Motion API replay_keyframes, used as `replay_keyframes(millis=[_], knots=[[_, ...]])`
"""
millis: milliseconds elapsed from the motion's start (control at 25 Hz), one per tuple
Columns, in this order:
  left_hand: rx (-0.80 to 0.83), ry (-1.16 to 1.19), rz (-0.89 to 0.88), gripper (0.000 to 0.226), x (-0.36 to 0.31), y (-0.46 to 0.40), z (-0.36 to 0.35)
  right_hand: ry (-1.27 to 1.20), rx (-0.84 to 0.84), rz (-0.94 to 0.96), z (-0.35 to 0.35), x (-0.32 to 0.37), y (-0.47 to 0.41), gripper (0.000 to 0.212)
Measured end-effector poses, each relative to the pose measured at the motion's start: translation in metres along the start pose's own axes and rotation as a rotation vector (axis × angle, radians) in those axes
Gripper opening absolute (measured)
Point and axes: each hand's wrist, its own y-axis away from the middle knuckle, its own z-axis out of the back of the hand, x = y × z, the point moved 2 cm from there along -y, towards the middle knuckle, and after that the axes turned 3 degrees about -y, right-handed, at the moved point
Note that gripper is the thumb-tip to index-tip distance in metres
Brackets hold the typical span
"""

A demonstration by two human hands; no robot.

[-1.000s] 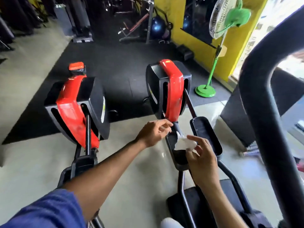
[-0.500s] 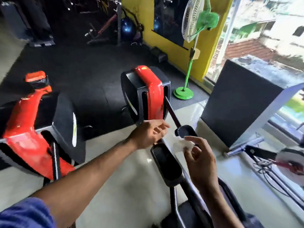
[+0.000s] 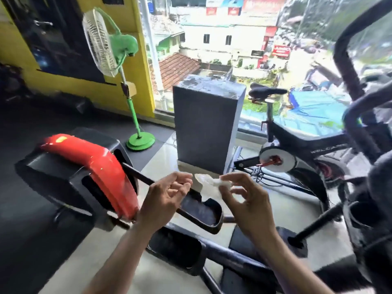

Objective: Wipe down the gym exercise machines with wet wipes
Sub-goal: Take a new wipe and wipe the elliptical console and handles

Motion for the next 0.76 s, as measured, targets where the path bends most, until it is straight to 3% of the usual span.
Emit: replay_keyframes(millis=[120,240,440,640,760], knots=[[0.188,0.024,-0.114,0.018,0.007,-0.029,0.002,0.147,-0.222,-0.027,-0.005,0.003,0.004,0.018],[0.374,0.029,-0.253,0.019,0.000,-0.057,0.001,0.122,-0.395,-0.079,-0.012,0.017,0.020,0.013],[0.530,0.152,-0.429,0.018,-0.046,-0.094,-0.037,0.234,-0.594,-0.045,0.007,0.045,0.043,0.012],[0.670,0.290,-0.598,0.019,-0.103,-0.103,-0.099,0.335,-0.770,0.061,0.036,0.068,0.058,0.036],[0.722,0.319,-0.750,0.019,-0.130,-0.101,-0.121,0.426,-0.870,0.065,0.038,0.083,0.065,0.034]])
